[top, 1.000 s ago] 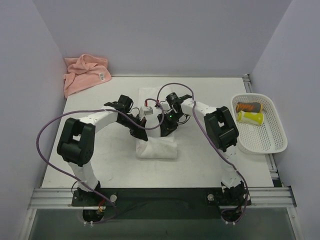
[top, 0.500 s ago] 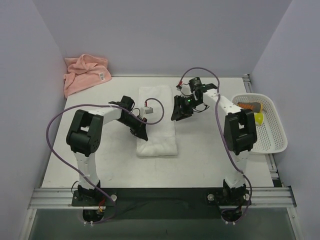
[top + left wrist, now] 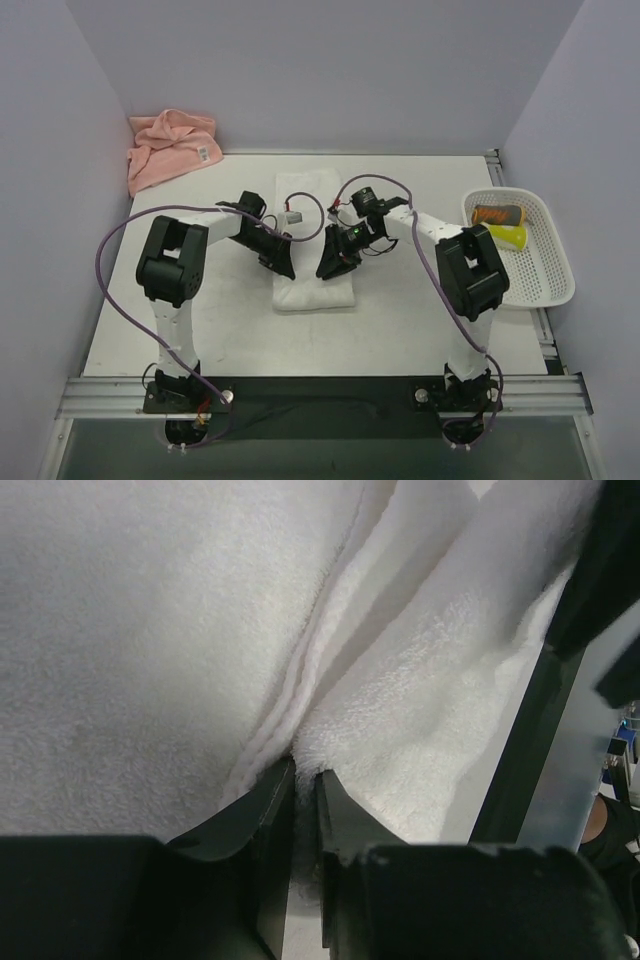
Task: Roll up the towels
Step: Roll the towel
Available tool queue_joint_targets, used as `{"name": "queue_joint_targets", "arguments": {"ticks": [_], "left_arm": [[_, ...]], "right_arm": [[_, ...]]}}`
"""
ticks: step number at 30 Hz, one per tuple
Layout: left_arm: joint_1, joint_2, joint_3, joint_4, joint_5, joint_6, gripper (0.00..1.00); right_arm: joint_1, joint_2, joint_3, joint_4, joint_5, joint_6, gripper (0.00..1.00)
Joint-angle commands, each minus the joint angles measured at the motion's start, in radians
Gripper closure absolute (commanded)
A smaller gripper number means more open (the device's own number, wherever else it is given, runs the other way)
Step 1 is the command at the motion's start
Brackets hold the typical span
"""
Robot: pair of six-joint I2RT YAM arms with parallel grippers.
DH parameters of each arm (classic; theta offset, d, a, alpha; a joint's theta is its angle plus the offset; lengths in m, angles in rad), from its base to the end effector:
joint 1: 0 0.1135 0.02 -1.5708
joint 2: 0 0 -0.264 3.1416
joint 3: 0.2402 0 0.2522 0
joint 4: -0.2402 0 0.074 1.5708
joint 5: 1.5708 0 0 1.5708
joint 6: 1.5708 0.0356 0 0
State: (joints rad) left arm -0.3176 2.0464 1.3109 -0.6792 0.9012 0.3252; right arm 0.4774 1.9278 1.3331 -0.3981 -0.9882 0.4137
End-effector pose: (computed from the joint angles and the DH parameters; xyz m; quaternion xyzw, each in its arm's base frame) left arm 0.3501 -0.1445 0.1334 0.3157 0.8408 -0.4339 0.0718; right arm 0.3415 0.2101 0.1949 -0.1620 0.8392 0.5183 0.0305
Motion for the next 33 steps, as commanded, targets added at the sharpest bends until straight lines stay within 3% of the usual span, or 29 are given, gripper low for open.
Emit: {"name": "queue_joint_targets", "arguments": {"ticks": [1, 8, 14, 17, 19, 23, 24, 25, 26, 31, 33], "left_arm": [[0.037, 0.006, 0.021, 0.02, -0.024, 0.026, 0.73], [0.147, -0.048, 0.004, -0.068, -0.028, 0.155, 0.55], [0.267, -0.132, -0.002, -0.144, -0.094, 0.316, 0.54], [0.269, -0.224, -0.028, -0.151, -0.133, 0.396, 0.53], [0.247, -0.323, -0.067, -0.12, -0.145, 0.414, 0.42], [0.079, -0.533, -0.223, 0.013, -0.319, 0.457, 0.31], [-0.011, -0.62, -0.266, 0.094, -0.355, 0.471, 0.26], [-0.058, -0.662, -0.307, 0.137, -0.389, 0.495, 0.13], [-0.105, -0.698, -0.393, 0.18, -0.433, 0.511, 0.11], [-0.39, -0.798, -0.53, 0.345, -0.64, 0.594, 0.08], [-0.435, -0.775, -0.558, 0.397, -0.691, 0.601, 0.08]], "right_arm": [[-0.011, 0.068, -0.021, 0.012, 0.072, 0.019, 0.77], [-0.066, 0.171, -0.012, -0.034, 0.195, 0.002, 0.78], [-0.046, 0.181, 0.018, -0.064, 0.22, -0.036, 0.78], [-0.03, 0.175, 0.024, -0.074, 0.249, -0.058, 0.79], [-0.016, 0.169, 0.028, -0.082, 0.266, -0.072, 0.79], [-0.013, 0.181, 0.017, -0.087, 0.269, -0.078, 0.78], [-0.011, 0.183, 0.015, -0.087, 0.266, -0.081, 0.78], [-0.013, 0.188, 0.017, -0.088, 0.263, -0.082, 0.78], [-0.011, 0.189, 0.017, -0.088, 0.258, -0.084, 0.77], [-0.011, 0.203, 0.031, -0.096, 0.255, -0.082, 0.74], [-0.013, 0.209, 0.032, -0.1, 0.252, -0.084, 0.73]]}}
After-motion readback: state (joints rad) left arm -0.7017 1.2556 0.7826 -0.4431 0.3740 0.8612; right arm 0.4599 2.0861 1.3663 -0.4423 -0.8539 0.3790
